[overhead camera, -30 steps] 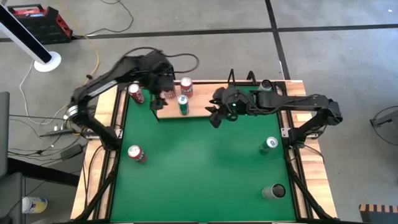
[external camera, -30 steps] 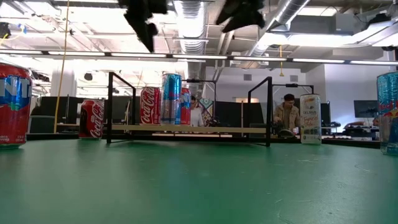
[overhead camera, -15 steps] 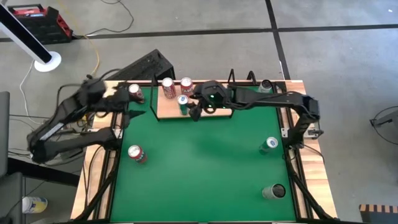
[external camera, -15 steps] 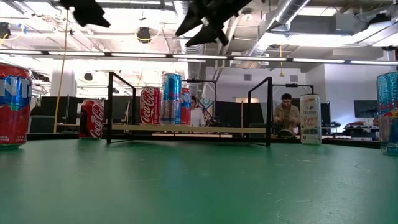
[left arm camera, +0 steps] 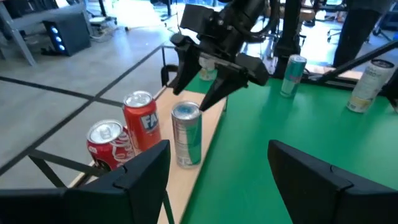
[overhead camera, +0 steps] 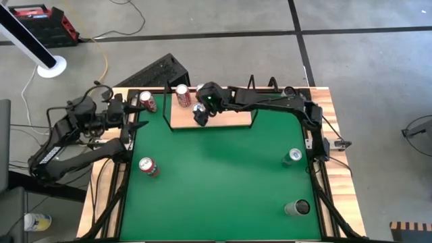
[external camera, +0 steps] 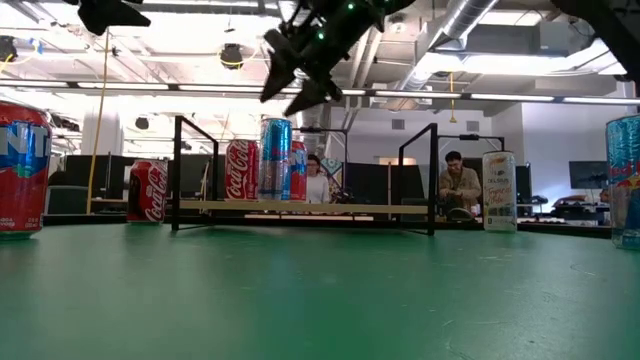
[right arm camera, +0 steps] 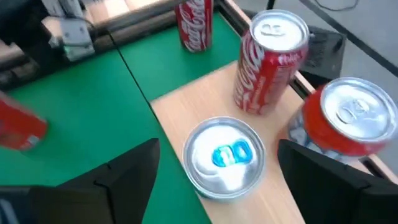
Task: Place canned beverage on shelf
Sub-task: Put the left blue soda can on the shelf
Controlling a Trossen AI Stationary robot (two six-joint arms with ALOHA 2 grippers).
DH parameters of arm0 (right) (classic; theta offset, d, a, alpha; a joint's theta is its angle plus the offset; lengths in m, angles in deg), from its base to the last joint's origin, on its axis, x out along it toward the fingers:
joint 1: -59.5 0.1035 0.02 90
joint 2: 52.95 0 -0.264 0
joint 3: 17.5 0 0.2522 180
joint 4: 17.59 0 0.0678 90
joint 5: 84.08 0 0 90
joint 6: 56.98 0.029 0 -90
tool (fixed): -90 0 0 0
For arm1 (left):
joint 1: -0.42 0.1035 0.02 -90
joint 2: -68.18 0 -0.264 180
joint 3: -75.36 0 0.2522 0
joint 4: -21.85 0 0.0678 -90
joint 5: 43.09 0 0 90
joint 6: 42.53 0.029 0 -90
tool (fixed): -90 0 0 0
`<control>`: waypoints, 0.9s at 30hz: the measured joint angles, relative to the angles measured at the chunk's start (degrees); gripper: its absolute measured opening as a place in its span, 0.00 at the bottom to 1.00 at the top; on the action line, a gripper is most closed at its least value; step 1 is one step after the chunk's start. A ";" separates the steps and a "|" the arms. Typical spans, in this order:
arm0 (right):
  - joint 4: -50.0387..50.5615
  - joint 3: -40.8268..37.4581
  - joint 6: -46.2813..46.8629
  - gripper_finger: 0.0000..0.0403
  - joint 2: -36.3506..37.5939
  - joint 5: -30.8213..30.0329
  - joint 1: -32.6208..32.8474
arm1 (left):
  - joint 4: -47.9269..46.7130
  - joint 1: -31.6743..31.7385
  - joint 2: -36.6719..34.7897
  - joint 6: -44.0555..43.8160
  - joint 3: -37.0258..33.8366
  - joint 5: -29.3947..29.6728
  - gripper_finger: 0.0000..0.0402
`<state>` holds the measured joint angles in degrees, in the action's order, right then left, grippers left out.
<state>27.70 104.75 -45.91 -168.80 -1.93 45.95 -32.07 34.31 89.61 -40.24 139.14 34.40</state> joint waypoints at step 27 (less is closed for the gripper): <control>-0.36 -0.03 -0.66 0.86 -5.52 -7.80 1.15 | -4.28 -0.02 0.41 -1.46 -0.02 -0.51 0.63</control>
<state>27.34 104.72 -46.57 -174.33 -9.72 47.10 -36.35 34.29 90.02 -41.71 139.11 33.89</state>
